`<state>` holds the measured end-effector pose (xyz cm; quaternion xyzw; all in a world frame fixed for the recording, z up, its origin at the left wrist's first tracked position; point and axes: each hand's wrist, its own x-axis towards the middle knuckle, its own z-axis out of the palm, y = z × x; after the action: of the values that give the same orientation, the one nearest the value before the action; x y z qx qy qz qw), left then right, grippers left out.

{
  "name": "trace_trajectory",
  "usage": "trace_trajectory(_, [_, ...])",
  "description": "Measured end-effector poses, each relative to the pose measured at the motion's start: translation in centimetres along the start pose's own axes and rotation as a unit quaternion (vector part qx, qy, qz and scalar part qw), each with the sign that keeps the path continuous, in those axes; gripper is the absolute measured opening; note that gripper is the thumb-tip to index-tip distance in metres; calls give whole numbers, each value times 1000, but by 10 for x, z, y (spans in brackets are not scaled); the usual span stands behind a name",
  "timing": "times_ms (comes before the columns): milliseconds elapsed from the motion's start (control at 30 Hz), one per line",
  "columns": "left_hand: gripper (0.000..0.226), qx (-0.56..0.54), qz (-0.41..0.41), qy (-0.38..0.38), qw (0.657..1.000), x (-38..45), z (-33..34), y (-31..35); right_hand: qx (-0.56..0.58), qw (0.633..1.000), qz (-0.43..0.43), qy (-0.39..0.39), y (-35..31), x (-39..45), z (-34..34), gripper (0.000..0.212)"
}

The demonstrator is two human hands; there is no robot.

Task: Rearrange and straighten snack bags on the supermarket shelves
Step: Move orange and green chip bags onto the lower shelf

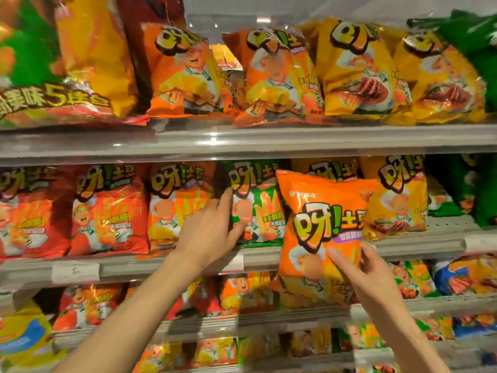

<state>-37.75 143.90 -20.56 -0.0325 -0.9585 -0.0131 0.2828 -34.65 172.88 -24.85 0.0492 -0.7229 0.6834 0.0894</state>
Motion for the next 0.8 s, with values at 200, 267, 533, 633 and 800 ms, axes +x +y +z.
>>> trace_trajectory(200, [90,-44,-86,-38,995,21,13,-1,-37,999,3,10,-1,3,16,20])
trace_trajectory(267, [82,-110,-88,-50,989,23,16,-2,-31,999,5,16,0,3,18,17])
trace_trajectory(533, [83,-232,-130,52,963,18,6,2,-12,1000,6,-9,7,8,10,37])
trace_trajectory(633, [73,-272,-135,82,949,13,3,4,-26,1000,-5,-9,6,11,9,17])
trace_trajectory(800, [64,-352,-162,81,918,5,-1,8,-21,1000,8,-14,4,14,4,43])
